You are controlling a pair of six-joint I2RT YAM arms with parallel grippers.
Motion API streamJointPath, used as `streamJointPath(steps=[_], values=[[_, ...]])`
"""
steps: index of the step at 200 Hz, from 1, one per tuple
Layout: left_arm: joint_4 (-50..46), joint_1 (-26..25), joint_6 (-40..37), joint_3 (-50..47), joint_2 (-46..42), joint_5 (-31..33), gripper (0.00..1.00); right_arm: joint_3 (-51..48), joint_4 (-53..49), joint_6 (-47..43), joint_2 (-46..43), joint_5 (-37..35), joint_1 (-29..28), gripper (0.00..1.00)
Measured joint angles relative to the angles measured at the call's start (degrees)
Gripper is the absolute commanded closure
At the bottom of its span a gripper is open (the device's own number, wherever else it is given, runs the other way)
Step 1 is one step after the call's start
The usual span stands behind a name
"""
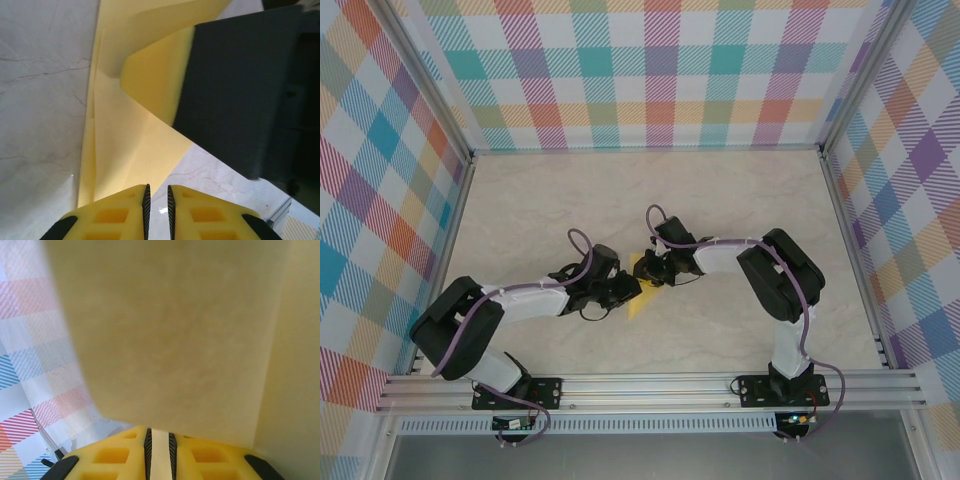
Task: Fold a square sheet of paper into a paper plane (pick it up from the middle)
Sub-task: Fourth fold the wing at the center of the table.
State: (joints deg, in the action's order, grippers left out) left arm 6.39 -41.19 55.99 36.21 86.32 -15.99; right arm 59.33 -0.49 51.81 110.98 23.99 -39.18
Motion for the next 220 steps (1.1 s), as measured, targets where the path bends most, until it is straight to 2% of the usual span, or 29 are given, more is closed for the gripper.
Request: streamJointPath(steps=[37, 93, 129, 148, 220], values=[[-0.2, -0.8, -0.1, 0.1, 2.1, 0.1, 0.84, 1.0, -2.5, -0.9, 0.0, 0.0, 0.0, 0.79], [-0.4, -2.5, -0.4, 0.1, 4.9, 1.4, 0.93, 2.0, -5.6, -3.1, -0.3, 0.0, 0.4, 0.80], [-0.7, -3.3, -0.6, -0.2, 4.2, 3.3, 0.94, 2.0, -8.7, -5.2, -2.9, 0.0, 1.3, 0.87], [-0.7, -3.4, -1.0, -0.5, 3.9, 3.7, 0.94, 1.9, -8.3, -6.0, -4.3, 0.9, 1.3, 0.93], [-0.9, -3.5, -1.8, -0.3, 4.0, 3.7, 0.95, 0.5, -6.1, -6.4, -1.8, 2.8, 1.3, 0.95]])
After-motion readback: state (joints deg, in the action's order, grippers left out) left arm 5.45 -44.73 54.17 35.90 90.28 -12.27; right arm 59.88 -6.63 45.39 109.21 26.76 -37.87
